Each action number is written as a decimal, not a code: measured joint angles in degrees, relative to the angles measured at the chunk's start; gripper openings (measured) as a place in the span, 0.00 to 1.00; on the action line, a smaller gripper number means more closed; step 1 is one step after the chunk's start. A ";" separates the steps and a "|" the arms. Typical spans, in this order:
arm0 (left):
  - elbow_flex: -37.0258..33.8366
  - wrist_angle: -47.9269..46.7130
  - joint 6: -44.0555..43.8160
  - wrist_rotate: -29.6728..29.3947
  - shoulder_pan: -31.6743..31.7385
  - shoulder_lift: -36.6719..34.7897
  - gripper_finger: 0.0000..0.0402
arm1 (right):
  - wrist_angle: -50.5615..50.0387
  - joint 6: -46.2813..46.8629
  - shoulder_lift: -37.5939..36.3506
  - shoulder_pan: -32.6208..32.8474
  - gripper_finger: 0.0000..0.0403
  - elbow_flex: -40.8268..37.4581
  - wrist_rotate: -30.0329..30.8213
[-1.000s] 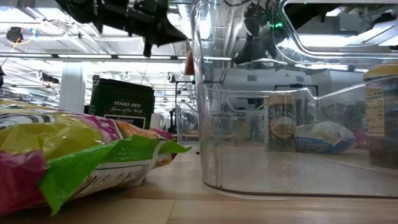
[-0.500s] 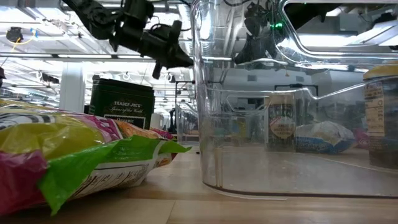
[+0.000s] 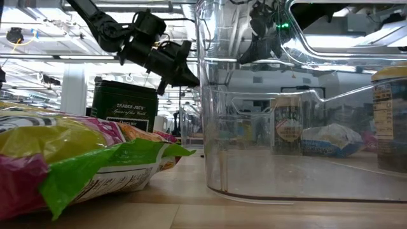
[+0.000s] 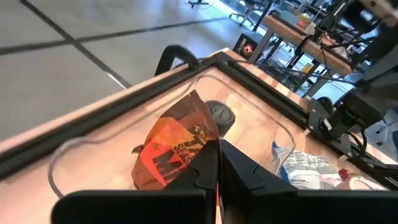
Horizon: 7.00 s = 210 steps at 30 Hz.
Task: Pick & Place Food Item
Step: Put the orange seasoning pack into the top transparent bin, then put the top green noodle pack into the bottom transparent bin
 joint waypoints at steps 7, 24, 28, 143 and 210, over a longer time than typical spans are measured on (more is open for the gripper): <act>0.02 -0.17 -0.72 -0.52 0.76 1.33 0.00 | -0.02 -0.06 0.00 0.00 0.04 0.00 -0.02; 0.02 -5.38 -3.26 -1.73 2.13 1.55 0.00 | -0.02 -0.04 0.00 0.00 0.04 0.00 -0.13; 0.02 -6.94 -3.28 -1.79 2.13 1.55 0.00 | -0.04 -0.04 0.00 0.00 0.04 0.00 -0.13; -21.52 -17.50 -7.09 -3.45 -25.43 -30.91 0.00 | -0.07 1.00 -0.02 0.06 0.04 0.00 -0.13; -21.55 -50.64 -26.01 -12.10 -25.10 -30.69 0.31 | -0.09 1.47 -0.02 0.07 0.04 0.00 -0.15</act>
